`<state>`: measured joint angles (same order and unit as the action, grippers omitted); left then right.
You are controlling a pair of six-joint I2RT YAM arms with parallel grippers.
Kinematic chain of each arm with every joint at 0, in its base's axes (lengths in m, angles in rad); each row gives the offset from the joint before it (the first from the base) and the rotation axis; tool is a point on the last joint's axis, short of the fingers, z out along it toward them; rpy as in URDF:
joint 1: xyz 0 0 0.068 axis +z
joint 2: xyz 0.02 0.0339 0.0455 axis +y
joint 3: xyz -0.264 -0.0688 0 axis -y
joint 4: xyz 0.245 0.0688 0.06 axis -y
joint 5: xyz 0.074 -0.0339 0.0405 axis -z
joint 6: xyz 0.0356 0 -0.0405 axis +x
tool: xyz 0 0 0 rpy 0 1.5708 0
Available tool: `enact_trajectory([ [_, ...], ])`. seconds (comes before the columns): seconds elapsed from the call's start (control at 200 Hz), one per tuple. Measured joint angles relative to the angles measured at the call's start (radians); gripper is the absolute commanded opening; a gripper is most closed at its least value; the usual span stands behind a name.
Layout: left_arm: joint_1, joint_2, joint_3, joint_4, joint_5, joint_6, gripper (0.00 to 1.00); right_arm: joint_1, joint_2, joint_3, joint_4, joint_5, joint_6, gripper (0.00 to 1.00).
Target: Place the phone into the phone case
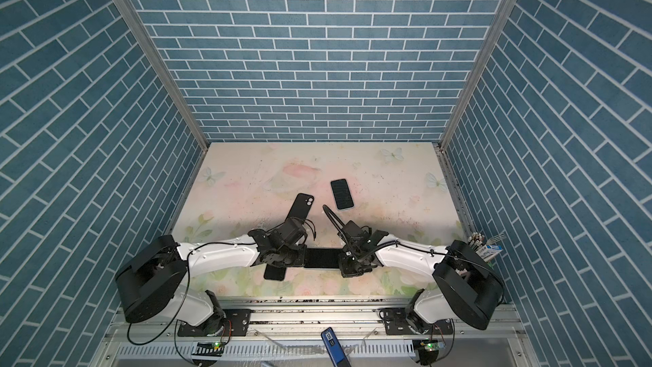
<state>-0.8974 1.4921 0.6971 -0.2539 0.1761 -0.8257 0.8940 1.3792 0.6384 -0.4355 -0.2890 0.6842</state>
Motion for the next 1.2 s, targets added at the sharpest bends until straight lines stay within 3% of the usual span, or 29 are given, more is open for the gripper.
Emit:
enact_trajectory([
  [0.215,0.000,0.000,0.000,-0.002,0.000,0.000,0.22,0.000,-0.092,0.035,-0.055,0.060,0.000,0.15],
  [0.52,0.000,0.000,0.001,-0.006,0.001,0.005,0.22,0.000,0.003,0.045,-0.049,0.046,-0.001,0.15],
  [1.2,0.000,0.000,0.001,-0.008,0.004,0.007,0.22,-0.001,0.017,0.051,-0.063,0.025,-0.001,0.11],
])
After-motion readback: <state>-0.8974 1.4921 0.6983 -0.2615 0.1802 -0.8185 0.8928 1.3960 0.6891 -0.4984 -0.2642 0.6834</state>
